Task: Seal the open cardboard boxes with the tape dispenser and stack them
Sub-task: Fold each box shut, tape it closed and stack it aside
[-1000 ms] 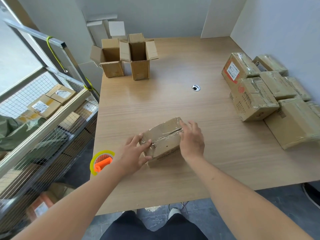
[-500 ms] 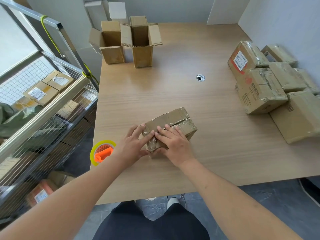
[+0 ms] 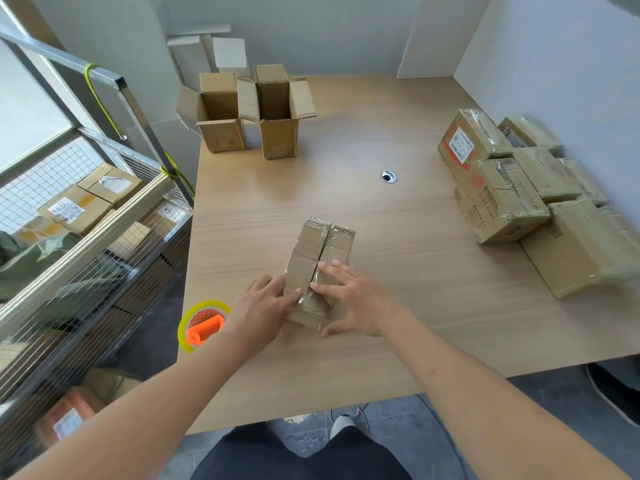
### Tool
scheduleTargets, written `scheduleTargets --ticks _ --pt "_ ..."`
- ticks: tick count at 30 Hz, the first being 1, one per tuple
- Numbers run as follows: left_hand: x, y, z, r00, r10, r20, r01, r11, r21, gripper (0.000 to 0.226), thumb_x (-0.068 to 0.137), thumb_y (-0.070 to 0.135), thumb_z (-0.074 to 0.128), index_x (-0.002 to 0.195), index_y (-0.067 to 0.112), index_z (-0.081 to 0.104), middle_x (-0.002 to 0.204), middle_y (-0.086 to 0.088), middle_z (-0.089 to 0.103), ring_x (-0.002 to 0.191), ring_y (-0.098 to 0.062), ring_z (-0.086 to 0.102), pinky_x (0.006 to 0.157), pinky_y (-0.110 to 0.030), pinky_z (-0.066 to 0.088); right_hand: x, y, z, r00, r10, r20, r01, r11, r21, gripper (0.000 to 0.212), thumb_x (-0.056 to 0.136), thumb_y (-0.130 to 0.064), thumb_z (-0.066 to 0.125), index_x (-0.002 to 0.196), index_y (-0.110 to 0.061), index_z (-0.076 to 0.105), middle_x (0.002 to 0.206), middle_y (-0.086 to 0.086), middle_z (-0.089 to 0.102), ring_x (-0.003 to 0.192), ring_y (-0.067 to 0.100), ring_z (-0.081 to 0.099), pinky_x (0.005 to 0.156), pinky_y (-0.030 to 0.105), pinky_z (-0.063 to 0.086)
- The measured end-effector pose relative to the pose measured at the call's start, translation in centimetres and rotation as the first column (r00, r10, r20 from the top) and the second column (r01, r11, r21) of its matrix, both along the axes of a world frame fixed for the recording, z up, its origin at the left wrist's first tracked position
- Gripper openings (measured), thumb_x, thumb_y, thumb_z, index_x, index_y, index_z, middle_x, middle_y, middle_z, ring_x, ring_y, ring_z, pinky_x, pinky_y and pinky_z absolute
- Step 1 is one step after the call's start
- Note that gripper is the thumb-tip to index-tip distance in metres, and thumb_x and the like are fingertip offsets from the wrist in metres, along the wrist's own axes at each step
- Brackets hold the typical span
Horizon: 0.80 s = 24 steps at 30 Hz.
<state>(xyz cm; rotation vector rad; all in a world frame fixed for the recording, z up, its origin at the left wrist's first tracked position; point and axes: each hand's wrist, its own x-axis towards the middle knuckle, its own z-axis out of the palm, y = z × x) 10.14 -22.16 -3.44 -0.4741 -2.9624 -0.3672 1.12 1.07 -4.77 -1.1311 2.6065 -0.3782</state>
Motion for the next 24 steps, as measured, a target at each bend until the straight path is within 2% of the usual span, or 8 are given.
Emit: scheduleTargets --ticks 2,5,8,10,12,20,22,24 --pt "0.0 -0.1 0.0 1.000 0.002 -0.015 -0.001 0.999 0.044 0.040 0.070 0.011 0.092 0.107 0.017 0.079 0.087 -0.010 0.061 0.074 -0.035 0.061 0.065 -0.042 0.059 0.2 -0.3 -0.1 1.000 -0.022 0.014 0.022 1.000 -0.010 0.084 0.076 -0.062 0.080 0.150 -0.038 0.048 0.169 -0.008 0.016 0.157 0.015 0.011 0.124 0.039 0.027" --pt "-0.1 -0.5 0.1 1.000 -0.010 -0.004 0.010 0.993 0.121 0.030 0.075 0.009 0.089 0.102 0.018 0.078 0.090 -0.010 0.061 0.078 -0.037 0.061 0.066 -0.047 0.058 0.3 -0.7 0.1 0.996 -0.018 0.086 0.020 1.000 -0.017 0.078 0.083 -0.041 0.083 0.151 -0.038 0.046 0.170 -0.012 0.011 0.156 0.009 0.007 0.118 0.040 0.037" --pt "-0.4 -1.3 0.1 0.997 -0.043 0.060 0.033 0.986 0.161 0.034 0.072 0.007 0.091 0.102 0.018 0.080 0.116 -0.016 0.068 0.107 -0.042 0.067 0.075 -0.050 0.061 -0.1 -1.3 0.4 0.988 0.001 0.156 0.002 1.000 -0.021 0.076 0.085 -0.020 0.082 0.151 -0.032 0.047 0.170 -0.012 0.008 0.156 0.005 0.005 0.116 0.040 0.039" --pt "-0.5 -1.9 -0.2 0.990 -0.062 0.125 0.037 0.980 0.194 0.039 0.076 0.006 0.089 0.113 0.017 0.080 0.137 -0.019 0.063 0.132 -0.043 0.056 0.094 -0.052 0.057 -0.4 -1.6 0.6 0.982 0.008 0.187 -0.002 1.000 -0.031 0.073 0.086 -0.015 0.079 0.152 -0.028 0.048 0.170 -0.010 0.008 0.156 0.006 0.004 0.119 0.038 0.034" --pt "-0.5 -2.4 -0.6 0.987 -0.077 0.142 0.041 0.970 0.240 0.040 0.081 0.004 0.085 0.119 0.015 0.078 0.143 -0.018 0.059 0.138 -0.043 0.050 0.104 -0.055 0.051 -0.5 -1.6 0.4 0.979 0.010 0.202 0.000 0.999 -0.049 0.071 0.089 -0.012 0.076 0.152 -0.026 0.047 0.170 -0.008 0.008 0.156 0.007 0.003 0.122 0.037 0.029" --pt "-0.2 -2.0 -1.3 0.994 -0.061 0.088 0.029 0.944 0.329 0.039 0.079 -0.001 0.085 0.116 0.012 0.079 0.139 -0.017 0.062 0.133 -0.043 0.054 0.099 -0.055 0.055 0.4 -2.1 -1.2 0.971 -0.100 0.215 0.143 0.970 -0.198 0.064 0.084 -0.017 0.082 0.143 -0.021 0.058 0.167 -0.004 0.023 0.156 0.010 0.012 0.124 0.037 0.027" --pt "-0.4 -2.3 -1.0 0.988 -0.057 0.145 0.005 0.941 0.338 0.043 0.083 0.004 0.083 0.124 0.013 0.075 0.147 -0.012 0.056 0.142 -0.036 0.046 0.109 -0.049 0.048 0.2 -2.2 -1.2 0.974 -0.088 0.209 0.123 0.979 -0.163 0.066 0.084 -0.015 0.082 0.145 -0.022 0.056 0.168 -0.005 0.021 0.156 0.010 0.010 0.124 0.037 0.025" --pt "-0.8 -2.8 -0.8 0.976 -0.082 0.199 0.013 0.945 0.327 0.055 0.085 0.010 0.083 0.136 0.013 0.066 0.155 -0.007 0.047 0.150 -0.028 0.035 0.121 -0.036 0.033 0.0 -2.2 -1.2 0.977 -0.087 0.195 0.113 0.985 -0.128 0.069 0.084 -0.015 0.082 0.147 -0.023 0.054 0.168 -0.006 0.018 0.156 0.008 0.008 0.124 0.037 0.026"
